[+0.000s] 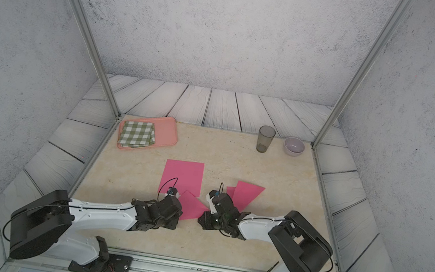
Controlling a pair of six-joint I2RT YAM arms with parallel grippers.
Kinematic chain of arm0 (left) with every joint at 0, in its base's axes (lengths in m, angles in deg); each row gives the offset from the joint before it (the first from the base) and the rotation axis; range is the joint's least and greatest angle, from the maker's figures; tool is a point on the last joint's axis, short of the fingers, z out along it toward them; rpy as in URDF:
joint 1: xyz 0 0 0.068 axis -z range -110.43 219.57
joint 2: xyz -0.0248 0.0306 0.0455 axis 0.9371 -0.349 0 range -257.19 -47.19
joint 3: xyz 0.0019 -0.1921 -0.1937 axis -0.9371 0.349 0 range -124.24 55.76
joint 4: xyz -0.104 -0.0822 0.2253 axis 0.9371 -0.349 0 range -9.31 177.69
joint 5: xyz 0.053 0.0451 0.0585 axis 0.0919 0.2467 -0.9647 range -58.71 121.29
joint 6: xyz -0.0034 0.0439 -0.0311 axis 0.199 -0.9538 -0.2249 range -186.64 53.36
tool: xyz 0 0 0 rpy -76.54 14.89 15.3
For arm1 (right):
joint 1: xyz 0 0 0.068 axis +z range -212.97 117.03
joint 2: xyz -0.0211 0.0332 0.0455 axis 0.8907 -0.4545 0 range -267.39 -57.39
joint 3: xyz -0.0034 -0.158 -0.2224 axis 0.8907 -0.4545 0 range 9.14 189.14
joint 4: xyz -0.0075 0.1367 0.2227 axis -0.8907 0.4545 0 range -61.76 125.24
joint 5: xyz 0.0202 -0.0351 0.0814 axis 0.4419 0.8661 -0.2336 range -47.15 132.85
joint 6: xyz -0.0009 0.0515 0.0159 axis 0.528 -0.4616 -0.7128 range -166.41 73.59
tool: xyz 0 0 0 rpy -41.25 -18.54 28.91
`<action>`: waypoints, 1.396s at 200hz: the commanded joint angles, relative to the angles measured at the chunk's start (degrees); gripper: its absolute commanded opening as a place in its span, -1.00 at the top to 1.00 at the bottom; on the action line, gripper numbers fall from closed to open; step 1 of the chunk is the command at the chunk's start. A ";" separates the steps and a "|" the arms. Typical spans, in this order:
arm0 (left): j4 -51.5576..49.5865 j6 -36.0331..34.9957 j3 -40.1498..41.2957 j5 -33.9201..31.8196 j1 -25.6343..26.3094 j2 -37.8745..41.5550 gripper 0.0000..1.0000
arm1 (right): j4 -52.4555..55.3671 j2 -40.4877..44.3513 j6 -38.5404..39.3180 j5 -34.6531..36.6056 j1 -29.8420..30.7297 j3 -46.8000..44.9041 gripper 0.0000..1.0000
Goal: Fold the square paper diagonally
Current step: Fold the paper at the center of the board.
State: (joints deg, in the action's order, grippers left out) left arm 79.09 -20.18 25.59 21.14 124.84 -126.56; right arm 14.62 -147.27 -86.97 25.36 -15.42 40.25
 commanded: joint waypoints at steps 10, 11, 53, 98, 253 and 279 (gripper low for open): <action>-8.27 -0.23 2.20 -0.23 -0.31 -1.39 1.00 | 7.70 -1.86 -0.23 3.17 -0.49 -2.90 0.64; -8.27 -0.23 2.21 -0.22 -0.28 -1.31 1.00 | 7.68 -1.87 -0.18 3.17 -0.51 -2.90 0.64; -11.24 0.12 3.66 -1.81 -0.37 2.80 1.00 | 7.53 -3.69 -0.04 2.91 -0.53 -2.31 0.64; -15.43 -2.82 3.89 -2.40 -0.46 11.53 1.00 | 7.06 -4.62 -0.18 2.46 -0.53 -2.02 0.64; -7.67 -3.38 3.81 -0.05 -0.49 6.05 1.00 | 17.54 5.92 -1.33 -13.42 -0.27 14.37 0.47; -7.57 -3.72 3.98 -0.07 -0.51 6.94 1.00 | 15.82 0.38 -2.42 -14.72 0.56 18.57 0.47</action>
State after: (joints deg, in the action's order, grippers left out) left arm 70.61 -22.94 28.61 20.13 124.64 -119.24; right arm 33.50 -142.84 -87.93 14.52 -15.61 55.05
